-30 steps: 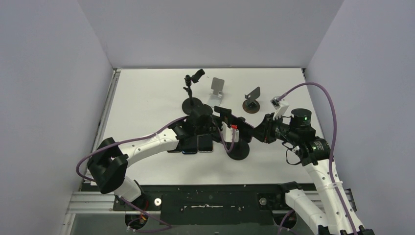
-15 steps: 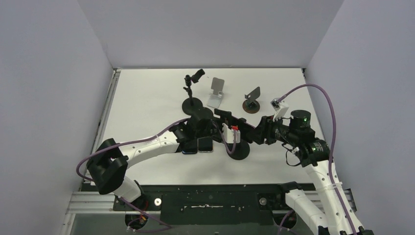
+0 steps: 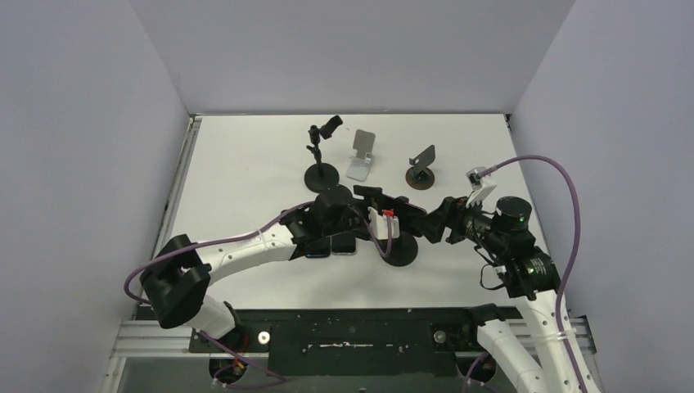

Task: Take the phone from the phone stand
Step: Adjust the phone stand with the phone at the center of the board.

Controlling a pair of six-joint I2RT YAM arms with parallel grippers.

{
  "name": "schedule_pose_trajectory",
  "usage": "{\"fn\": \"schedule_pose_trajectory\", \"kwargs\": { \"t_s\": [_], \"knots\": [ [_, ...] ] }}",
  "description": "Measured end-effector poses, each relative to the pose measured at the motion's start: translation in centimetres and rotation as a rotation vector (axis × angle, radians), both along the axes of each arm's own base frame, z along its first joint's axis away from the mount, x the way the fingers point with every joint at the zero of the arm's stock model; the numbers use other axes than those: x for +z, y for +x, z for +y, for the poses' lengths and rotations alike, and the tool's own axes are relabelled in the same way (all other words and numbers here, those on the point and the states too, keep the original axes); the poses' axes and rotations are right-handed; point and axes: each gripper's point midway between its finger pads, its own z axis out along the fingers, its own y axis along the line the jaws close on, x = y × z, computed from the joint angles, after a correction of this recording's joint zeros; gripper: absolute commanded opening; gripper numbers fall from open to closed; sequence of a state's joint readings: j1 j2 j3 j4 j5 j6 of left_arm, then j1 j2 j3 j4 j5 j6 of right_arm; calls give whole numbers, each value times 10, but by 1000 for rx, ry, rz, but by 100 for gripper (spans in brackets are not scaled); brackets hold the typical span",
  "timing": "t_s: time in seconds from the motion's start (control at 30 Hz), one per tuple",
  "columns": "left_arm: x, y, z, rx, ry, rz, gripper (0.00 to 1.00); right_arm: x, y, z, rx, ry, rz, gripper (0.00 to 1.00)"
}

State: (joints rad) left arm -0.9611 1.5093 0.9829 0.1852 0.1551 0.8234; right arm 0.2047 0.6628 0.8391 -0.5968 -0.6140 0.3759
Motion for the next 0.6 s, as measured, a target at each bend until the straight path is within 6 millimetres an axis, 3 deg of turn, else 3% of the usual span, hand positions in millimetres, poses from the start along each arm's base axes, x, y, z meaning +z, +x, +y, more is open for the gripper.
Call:
{"fn": "schedule_pose_trajectory", "kwargs": {
  "t_s": [0.3,0.6],
  "knots": [
    [-3,-10,6,42,-44,60,36,8,4,-2,-73,89,-83,71],
    [-6,-24,3,115,-70,116,11,8,6,-4,-124,176,-138,71]
  ]
}}
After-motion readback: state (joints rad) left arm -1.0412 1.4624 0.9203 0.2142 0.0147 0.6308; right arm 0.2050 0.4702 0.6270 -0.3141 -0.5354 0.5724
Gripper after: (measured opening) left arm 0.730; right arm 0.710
